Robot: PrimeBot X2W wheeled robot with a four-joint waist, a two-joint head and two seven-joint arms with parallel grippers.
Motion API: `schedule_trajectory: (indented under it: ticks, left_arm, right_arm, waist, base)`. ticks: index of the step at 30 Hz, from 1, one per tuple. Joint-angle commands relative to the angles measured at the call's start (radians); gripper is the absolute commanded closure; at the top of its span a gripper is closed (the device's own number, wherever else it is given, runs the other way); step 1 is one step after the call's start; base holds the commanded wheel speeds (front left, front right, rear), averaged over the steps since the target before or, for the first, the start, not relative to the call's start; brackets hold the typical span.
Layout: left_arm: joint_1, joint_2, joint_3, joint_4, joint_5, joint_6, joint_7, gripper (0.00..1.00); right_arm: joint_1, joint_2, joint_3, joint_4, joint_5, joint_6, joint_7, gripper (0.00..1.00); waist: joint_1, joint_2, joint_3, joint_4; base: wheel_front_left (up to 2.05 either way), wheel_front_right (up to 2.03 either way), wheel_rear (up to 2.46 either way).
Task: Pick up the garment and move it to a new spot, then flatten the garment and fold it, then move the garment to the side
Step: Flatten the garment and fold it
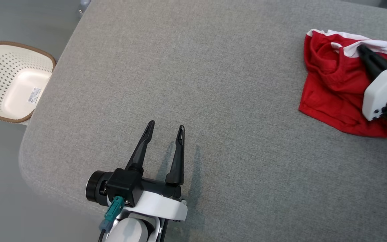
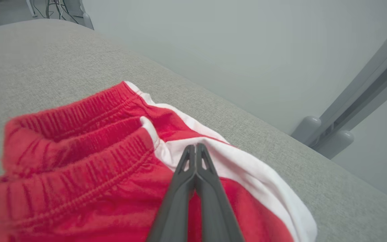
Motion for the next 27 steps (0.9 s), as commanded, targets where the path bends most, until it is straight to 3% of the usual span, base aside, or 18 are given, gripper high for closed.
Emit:
schedule_trajectory:
  ticks: [1,9,18,22,27]
  left_arm:
    - [-0.005,0.003,0.004,0.003,0.006,0.004,-0.004,0.0]
    - [0.011,0.003,0.008,0.011,0.016,-0.008,-0.004,0.0]
    - [0.014,0.003,0.003,0.015,0.007,-0.009,-0.004,0.0]
    - [0.017,0.003,0.007,0.02,0.005,-0.008,-0.004,0.0]
    - [0.021,0.003,0.011,0.024,0.002,-0.003,-0.004,0.0]
  right_arm:
    - [0.021,0.004,0.017,-0.008,0.003,0.0,-0.02,1.0]
    - [0.056,0.033,0.089,-0.044,0.03,0.0,0.012,1.0]
    - [0.052,0.067,0.187,-0.101,0.099,0.0,0.041,1.0]
    - [0.058,0.048,0.242,-0.108,0.119,0.0,0.04,1.0]
    - [0.021,0.024,0.236,-0.083,0.146,0.0,0.009,1.0]
  waist:
    - [0.0,0.0,-0.013,-0.011]
    - [0.0,0.0,-0.036,-0.034]
    - [0.0,0.0,-0.031,-0.011]
    - [0.0,0.0,-0.037,-0.003]
    - [0.0,0.0,-0.051,-0.006]
  base:
    - [0.0,0.0,0.0]
    - [0.0,0.0,0.0]
    - [0.0,0.0,0.0]
    - [0.0,0.0,0.0]
    - [0.0,0.0,0.0]
